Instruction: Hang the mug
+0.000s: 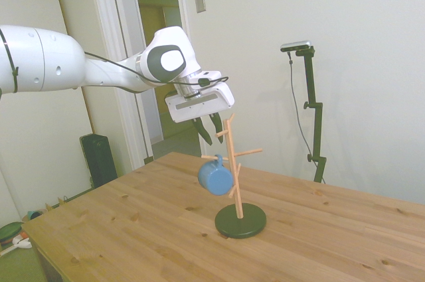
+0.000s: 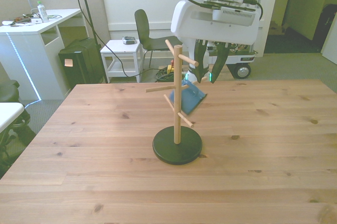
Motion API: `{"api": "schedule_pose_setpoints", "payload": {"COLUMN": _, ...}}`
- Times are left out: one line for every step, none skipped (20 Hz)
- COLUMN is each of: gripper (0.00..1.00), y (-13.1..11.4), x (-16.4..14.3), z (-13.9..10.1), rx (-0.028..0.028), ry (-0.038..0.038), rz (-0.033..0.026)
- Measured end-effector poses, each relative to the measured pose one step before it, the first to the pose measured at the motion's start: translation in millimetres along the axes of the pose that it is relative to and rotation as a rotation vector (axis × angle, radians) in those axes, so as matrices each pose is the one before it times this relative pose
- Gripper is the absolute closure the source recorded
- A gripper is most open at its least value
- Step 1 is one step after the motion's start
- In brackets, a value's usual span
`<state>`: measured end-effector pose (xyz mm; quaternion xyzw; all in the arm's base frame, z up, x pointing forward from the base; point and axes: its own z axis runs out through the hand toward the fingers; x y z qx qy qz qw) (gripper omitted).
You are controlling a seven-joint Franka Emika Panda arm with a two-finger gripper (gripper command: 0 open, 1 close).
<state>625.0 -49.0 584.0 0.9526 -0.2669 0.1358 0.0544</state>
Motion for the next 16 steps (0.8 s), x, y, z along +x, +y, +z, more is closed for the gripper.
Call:
{"api": "schedule_pose_setpoints", "payload": {"gripper": 0.0, "y": -1.44, "x": -1.08, "z": -1.51, "rx": 0.00712, "ry": -0.00166, "rz": 0.00513}}
{"api": "schedule_pose_setpoints", "payload": {"gripper": 0.0, "y": -2.06, "x": -2.06, "z": -1.98, "rx": 0.01502, "ry": -0.00508, "rz": 0.00886}}
{"api": "schedule_pose_setpoints", "payload": {"gripper": 0.0, "y": -2.27, "x": -3.42, "z": -2.2, "rx": 0.01727, "ry": -0.00348, "rz": 0.0098}}
{"api": "schedule_pose_setpoints", "payload": {"gripper": 0.0, "y": -2.17, "x": -4.53, "z": -1.4, "rx": 0.0121, "ry": -0.0002, "rz": 0.00736}}
{"api": "schedule_pose_setpoints", "payload": {"gripper": 0.0, "y": -3.35, "x": -6.71, "z": -2.16, "rx": 0.01787, "ry": 0.00103, "rz": 0.00722}}
{"api": "schedule_pose_setpoints", "payload": {"gripper": 0.0, "y": -3.67, "x": -7.71, "z": -1.7, "rx": 0.01641, "ry": -0.00058, "rz": 0.00693}}
{"api": "schedule_pose_setpoints", "payload": {"gripper": 0.0, "y": -5.24, "x": -9.91, "z": -2.43, "rx": 0.01583, "ry": 0.0015, "rz": 0.00437}}
{"api": "schedule_pose_setpoints", "payload": {"gripper": 0.0, "y": -6.37, "x": -11.28, "z": -3.01, "rx": 0.01575, "ry": 0.00212, "rz": 0.00607}}
{"api": "schedule_pose_setpoints", "payload": {"gripper": 0.0, "y": -6.52, "x": -12.32, "z": -3.3, "rx": 0.01854, "ry": -0.0001, "rz": 0.00755}}
{"api": "schedule_pose_setpoints", "payload": {"gripper": 0.0, "y": -6.92, "x": -13.7, "z": -3.0, "rx": 0.02028, "ry": -0.00171, "rz": 0.00943}}
{"api": "schedule_pose_setpoints", "payload": {"gripper": 0.0, "y": -6.55, "x": -14.97, "z": -2.23, "rx": 0.01816, "ry": -0.00143, "rz": 0.01038}}
{"api": "schedule_pose_setpoints", "payload": {"gripper": 0.0, "y": -4.67, "x": -15.19, "z": -0.92, "rx": 0.01516, "ry": 0.00027, "rz": 0.0179}}
{"api": "schedule_pose_setpoints", "payload": {"gripper": 0.0, "y": -2.34, "x": -15.78, "z": 0.9, "rx": 0.01229, "ry": -0.00166, "rz": 0.0217}}
{"api": "schedule_pose_setpoints", "payload": {"gripper": 0.0, "y": 0.03, "x": -15.48, "z": 2.63, "rx": 0.0134, "ry": -0.01025, "rz": 0.0258}}
{"api": "schedule_pose_setpoints", "payload": {"gripper": 0.0, "y": 3.12, "x": -14.73, "z": 4.85, "rx": 0.01107, "ry": -0.01775, "rz": 0.03163}}
{"api": "schedule_pose_setpoints", "payload": {"gripper": 0.0, "y": 6.53, "x": -12.83, "z": 7.39, "rx": 0.00799, "ry": -0.02403, "rz": 0.03036}}
